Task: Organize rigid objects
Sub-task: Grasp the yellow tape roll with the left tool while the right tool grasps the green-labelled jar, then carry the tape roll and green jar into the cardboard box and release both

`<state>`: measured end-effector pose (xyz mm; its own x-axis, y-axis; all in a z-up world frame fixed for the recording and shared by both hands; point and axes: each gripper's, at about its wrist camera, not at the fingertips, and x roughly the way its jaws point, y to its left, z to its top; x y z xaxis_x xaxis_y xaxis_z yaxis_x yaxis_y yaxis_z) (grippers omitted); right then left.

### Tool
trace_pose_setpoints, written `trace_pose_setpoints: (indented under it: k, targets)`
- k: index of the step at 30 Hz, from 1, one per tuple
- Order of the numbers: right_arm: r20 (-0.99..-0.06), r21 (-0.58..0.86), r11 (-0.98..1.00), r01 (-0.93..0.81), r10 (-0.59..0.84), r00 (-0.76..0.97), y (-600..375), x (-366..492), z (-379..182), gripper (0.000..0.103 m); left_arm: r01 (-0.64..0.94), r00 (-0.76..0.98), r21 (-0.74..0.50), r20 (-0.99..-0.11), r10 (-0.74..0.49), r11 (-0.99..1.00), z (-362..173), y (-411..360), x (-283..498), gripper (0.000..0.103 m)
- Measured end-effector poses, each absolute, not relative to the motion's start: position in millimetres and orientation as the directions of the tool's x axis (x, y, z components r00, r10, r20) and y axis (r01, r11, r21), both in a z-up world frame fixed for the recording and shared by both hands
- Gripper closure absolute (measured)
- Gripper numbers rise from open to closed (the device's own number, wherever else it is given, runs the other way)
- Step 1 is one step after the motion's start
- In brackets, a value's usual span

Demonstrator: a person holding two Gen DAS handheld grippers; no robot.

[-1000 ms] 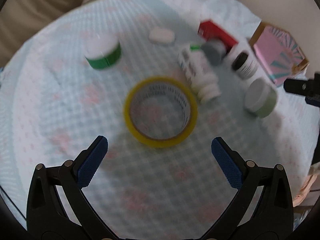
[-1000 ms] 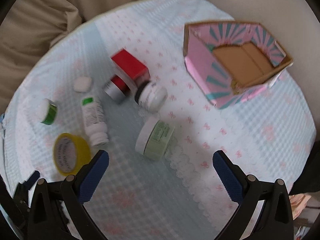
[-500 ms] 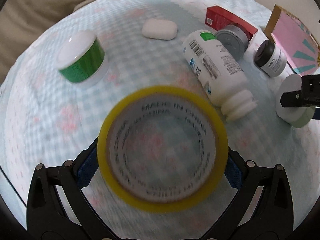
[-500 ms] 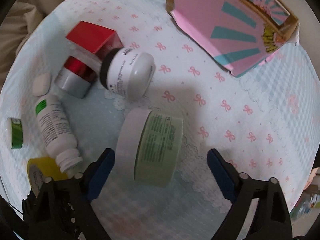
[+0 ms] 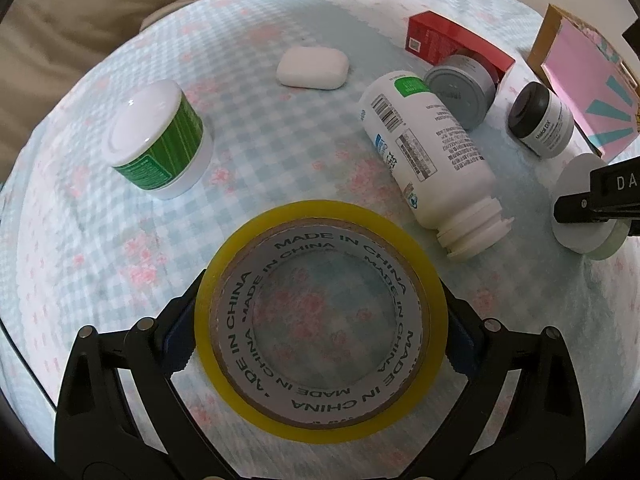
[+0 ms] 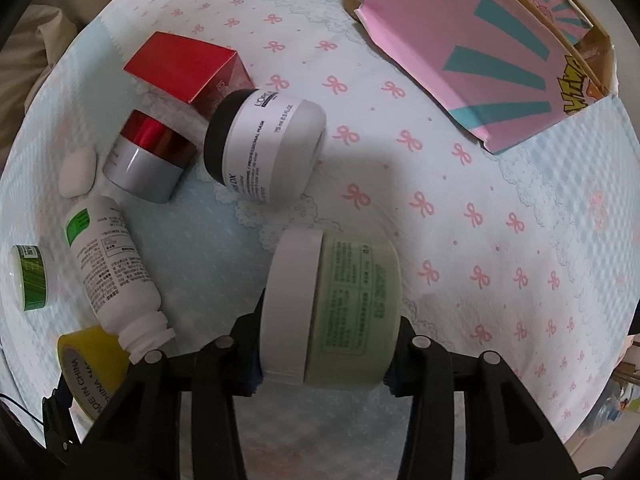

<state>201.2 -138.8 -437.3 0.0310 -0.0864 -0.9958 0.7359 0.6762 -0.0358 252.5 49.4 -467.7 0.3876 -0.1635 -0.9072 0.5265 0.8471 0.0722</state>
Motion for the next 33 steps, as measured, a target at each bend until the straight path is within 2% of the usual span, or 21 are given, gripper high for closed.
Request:
trace_pose_setpoints:
  k: [5,11,16,25,33]
  targets:
    - [-0.996,-0.008,0.685,0.728,-0.069,0.054,-138.5,198.3,-432.7,0.062,0.505,0.384,0.053,-0.908,-0.170,0.862,-460.0,55.2,250.2,0.006]
    - [-0.994,0.023,0.710,0.704,-0.062,0.095,-139.7,184.5,-389.2,0.063,0.478,0.410,0.048,-0.895,-0.175,0.877,-428.5,62.6,249.7,0.006]
    - [-0.989,0.053,0.740,0.670,-0.055,0.139,-133.1,184.0,-339.7,0.063,0.437,0.456,0.046,-0.872,-0.177,0.898,-373.2,65.4,248.9,0.006]
    - [-0.964,0.062,0.884,0.463,-0.067,0.256,-112.0,190.1,-224.1,0.063,0.391,0.530,0.046,-0.827,-0.184,0.919,-259.0,61.0,235.3,0.006]
    - [-0.932,0.069,0.941,0.331,-0.058,0.359,-147.6,179.2,-148.0,0.063,0.385,0.590,0.038,-0.779,-0.214,0.922,-173.9,11.8,217.7,0.006]
